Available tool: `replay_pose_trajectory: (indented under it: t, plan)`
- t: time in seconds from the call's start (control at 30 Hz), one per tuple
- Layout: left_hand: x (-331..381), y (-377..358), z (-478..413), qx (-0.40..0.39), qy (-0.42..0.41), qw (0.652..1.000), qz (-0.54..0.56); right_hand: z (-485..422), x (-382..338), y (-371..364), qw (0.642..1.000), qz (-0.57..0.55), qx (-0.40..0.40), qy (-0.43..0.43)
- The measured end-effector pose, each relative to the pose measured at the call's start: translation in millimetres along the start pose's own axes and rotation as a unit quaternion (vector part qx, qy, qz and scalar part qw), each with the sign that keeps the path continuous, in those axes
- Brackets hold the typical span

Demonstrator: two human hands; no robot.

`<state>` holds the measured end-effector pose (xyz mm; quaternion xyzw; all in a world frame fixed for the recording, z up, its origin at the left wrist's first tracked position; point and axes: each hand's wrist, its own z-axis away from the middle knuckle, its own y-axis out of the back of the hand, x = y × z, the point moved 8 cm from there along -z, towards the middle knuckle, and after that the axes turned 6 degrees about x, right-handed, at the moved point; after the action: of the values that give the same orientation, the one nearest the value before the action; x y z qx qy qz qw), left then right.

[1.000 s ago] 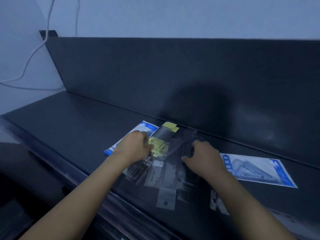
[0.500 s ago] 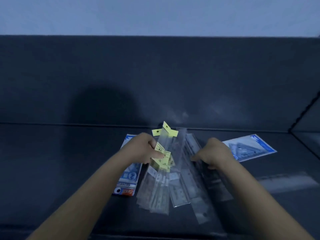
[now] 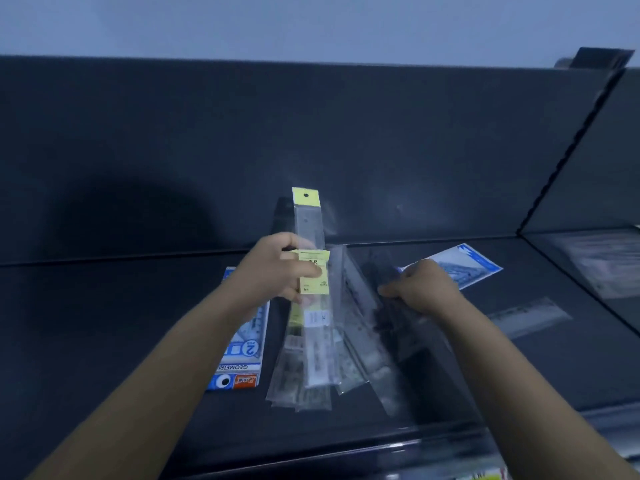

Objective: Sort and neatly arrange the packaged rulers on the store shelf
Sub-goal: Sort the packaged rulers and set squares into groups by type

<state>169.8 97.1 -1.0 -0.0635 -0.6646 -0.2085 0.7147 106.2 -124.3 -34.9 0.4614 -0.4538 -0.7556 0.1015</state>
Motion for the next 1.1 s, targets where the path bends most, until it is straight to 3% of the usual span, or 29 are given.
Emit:
replay_pose_trajectory:
  t: [0.07, 0.13, 0.27, 0.47, 0.6, 0.77, 1.0, 1.1]
  plan:
    - [10, -13, 0, 0.005, -0.006, 0.999, 0.041, 14, 7, 10, 0.986, -0.158, -0.051, 0.017]
    - [24, -31, -1, 0.005, -0.018, 0.997, 0.077, 30, 18, 24, 0.943, -0.315, -0.104, 0.01]
    - [55, -87, -8, 0.004, -0.051, 0.996, 0.074, 42, 65, 57, 0.88, -0.466, -0.089, -0.012]
    - [78, -226, -12, 0.005, -0.07, 0.993, 0.097, 35, 147, 106, 0.853, -0.513, -0.098, 0.018]
    - [83, -321, -11, 0.048, -0.073, 0.981, 0.173, 18, 221, 161, 0.858, -0.503, -0.096, 0.037]
    - [107, -390, -19, 0.083, -0.129, 0.955, 0.255, -24, 313, 245, 0.841, -0.541, -0.003, 0.002]
    - [138, -475, -57, 0.02, -0.081, 0.983, 0.165, -96, 398, 337, 0.753, -0.651, 0.088, -0.041]
    - [148, -515, -84, -0.016, -0.088, 0.991, 0.1, -130, 428, 366, 0.734, -0.662, 0.14, -0.057]
